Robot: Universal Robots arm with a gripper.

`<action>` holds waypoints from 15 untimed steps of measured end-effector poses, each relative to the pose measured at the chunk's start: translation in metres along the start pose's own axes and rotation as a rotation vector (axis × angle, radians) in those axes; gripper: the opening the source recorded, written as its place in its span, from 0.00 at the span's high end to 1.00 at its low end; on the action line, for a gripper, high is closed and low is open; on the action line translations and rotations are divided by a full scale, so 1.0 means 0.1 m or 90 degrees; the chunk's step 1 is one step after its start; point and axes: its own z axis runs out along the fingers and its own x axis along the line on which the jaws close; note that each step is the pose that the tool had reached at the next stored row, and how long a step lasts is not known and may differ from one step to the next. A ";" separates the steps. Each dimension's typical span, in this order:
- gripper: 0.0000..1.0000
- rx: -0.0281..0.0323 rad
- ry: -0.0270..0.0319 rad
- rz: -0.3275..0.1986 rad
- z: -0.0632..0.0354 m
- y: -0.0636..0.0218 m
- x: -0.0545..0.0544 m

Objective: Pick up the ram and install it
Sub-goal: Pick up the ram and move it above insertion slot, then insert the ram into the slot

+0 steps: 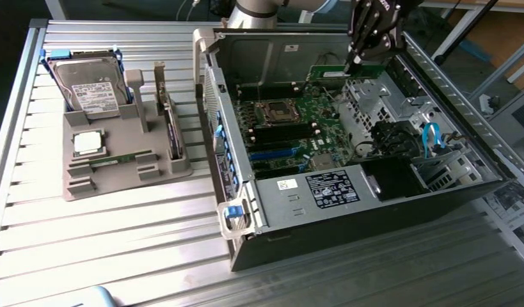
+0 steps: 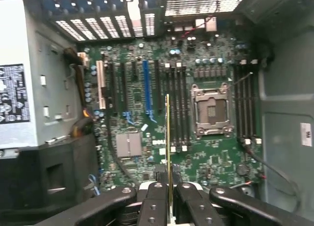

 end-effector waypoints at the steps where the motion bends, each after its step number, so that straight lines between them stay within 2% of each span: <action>1: 0.86 -0.0004 -0.0058 0.000 0.003 -0.005 0.00; 2: 0.86 -0.0009 -0.0114 0.000 0.005 -0.011 0.00; 5: 0.86 -0.0019 -0.0239 0.000 0.012 -0.025 0.00; 6: 0.86 -0.0019 -0.0247 0.000 0.013 -0.031 0.00; 15: 0.86 -0.0019 -0.0247 0.000 0.032 -0.033 0.00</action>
